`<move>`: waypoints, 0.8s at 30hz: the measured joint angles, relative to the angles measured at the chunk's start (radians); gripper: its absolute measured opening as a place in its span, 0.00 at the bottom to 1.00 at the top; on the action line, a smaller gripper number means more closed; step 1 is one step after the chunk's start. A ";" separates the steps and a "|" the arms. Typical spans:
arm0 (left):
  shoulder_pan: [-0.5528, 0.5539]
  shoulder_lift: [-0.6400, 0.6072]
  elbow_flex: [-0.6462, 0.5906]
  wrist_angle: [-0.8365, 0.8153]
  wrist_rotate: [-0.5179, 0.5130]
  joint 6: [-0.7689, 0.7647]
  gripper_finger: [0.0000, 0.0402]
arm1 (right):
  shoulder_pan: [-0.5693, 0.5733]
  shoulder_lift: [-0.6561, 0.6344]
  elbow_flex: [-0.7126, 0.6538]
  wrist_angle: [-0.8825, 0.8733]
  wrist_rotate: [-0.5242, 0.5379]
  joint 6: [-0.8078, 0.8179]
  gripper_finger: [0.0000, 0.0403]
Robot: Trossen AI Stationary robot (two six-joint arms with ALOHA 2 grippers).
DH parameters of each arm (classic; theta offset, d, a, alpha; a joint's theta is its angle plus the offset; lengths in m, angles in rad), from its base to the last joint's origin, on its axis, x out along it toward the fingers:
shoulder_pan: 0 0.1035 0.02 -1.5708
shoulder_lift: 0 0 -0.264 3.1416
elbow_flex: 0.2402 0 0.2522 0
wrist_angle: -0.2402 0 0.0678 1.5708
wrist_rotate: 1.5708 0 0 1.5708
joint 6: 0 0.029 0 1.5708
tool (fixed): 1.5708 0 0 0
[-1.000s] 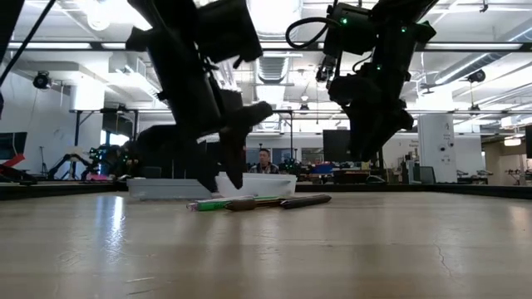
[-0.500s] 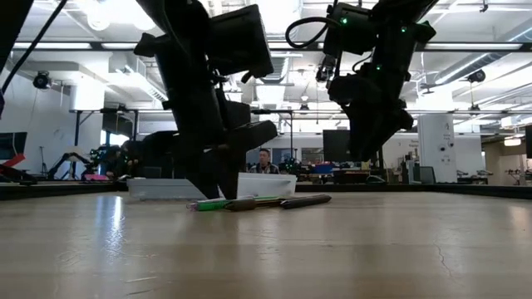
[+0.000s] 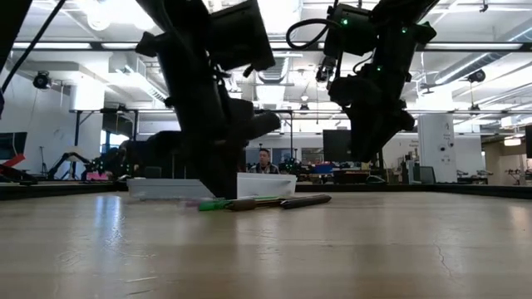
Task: Pick & place school supplies into a supply box
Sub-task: Put the violet pen into the supply box
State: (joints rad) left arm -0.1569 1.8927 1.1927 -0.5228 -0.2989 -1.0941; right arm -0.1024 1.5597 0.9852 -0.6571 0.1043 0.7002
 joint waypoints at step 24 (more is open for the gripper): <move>0.279 -0.254 -0.102 0.367 -0.068 -0.020 0.04 | 0.085 -0.206 -0.033 0.004 0.151 0.194 0.27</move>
State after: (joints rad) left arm 0.1221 1.6384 1.0909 -0.1562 -0.3668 -1.1144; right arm -0.0170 1.3535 0.9524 -0.6528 0.2552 0.8941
